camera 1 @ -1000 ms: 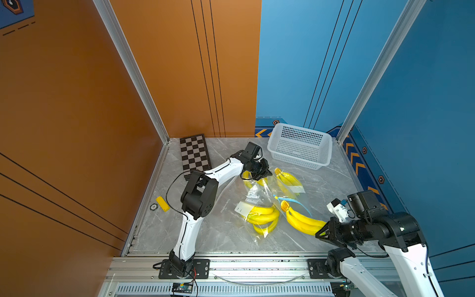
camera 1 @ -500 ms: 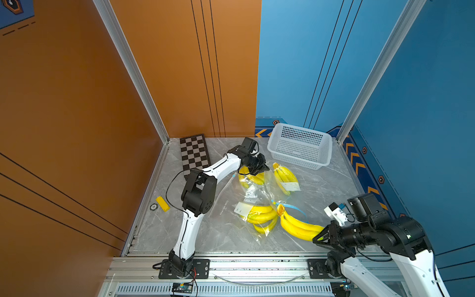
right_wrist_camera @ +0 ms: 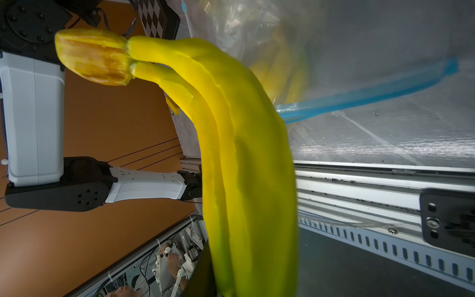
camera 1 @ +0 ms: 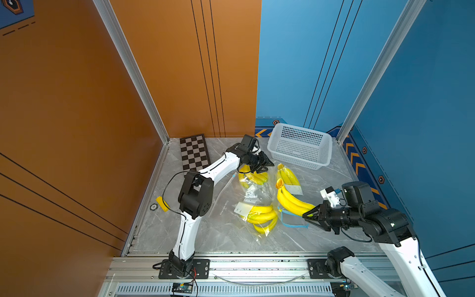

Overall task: Open the zip-top bag and take out the banana
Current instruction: Place the banana in the basket.

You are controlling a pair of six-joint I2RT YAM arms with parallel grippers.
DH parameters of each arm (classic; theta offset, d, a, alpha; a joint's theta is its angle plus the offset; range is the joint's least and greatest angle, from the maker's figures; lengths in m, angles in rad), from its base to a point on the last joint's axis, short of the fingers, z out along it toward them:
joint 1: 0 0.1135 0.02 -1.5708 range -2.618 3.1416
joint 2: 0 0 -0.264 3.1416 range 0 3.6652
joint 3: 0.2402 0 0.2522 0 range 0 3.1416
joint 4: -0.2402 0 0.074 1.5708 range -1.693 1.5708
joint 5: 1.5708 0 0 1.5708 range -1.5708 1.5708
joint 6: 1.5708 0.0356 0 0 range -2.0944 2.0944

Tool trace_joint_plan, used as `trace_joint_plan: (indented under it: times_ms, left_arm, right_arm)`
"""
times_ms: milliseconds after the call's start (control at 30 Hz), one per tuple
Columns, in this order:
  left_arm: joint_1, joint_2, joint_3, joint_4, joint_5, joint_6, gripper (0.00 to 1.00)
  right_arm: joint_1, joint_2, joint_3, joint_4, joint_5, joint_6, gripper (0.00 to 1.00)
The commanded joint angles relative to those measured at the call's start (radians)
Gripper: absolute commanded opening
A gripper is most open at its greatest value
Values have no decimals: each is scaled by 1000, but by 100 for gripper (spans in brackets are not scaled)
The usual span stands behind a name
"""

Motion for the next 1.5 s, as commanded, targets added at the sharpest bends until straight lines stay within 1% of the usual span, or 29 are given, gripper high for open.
trace_joint_plan:
  times_ms: [0,100,167,300,500,633,833,1067,1233,1367,1467]
  left_arm:
    - [11,-66,6,-18,26,11,49]
    - [24,-99,-5,-18,23,12,52]
    - [39,-128,-18,-18,20,10,56]
    - [66,-197,-59,-18,14,16,58]
    - [95,-323,-173,-18,6,31,59]
    - [94,-404,-273,-18,3,36,60]
    - [86,-507,-400,-18,-11,29,61]
    - [82,-592,-480,-20,-33,3,63]
    - [72,-621,-493,-43,-46,-1,64]
    - [44,-629,-489,-109,-68,46,64]
    - [26,-632,-497,-151,-90,81,65]
  right_arm:
    - [-11,26,25,82,31,26,19]
    - [-25,50,39,120,53,39,19]
    - [-44,74,43,152,68,50,19]
    - [-95,139,53,214,123,53,19]
    - [-224,302,75,372,180,42,19]
    - [-307,477,141,469,176,3,19]
    - [-371,776,343,474,168,-118,20]
    - [-422,1066,534,474,136,-172,20]
    - [-450,1196,638,471,129,-182,21]
    - [-469,1265,676,470,118,-185,21]
    - [-481,1289,680,471,120,-193,22]
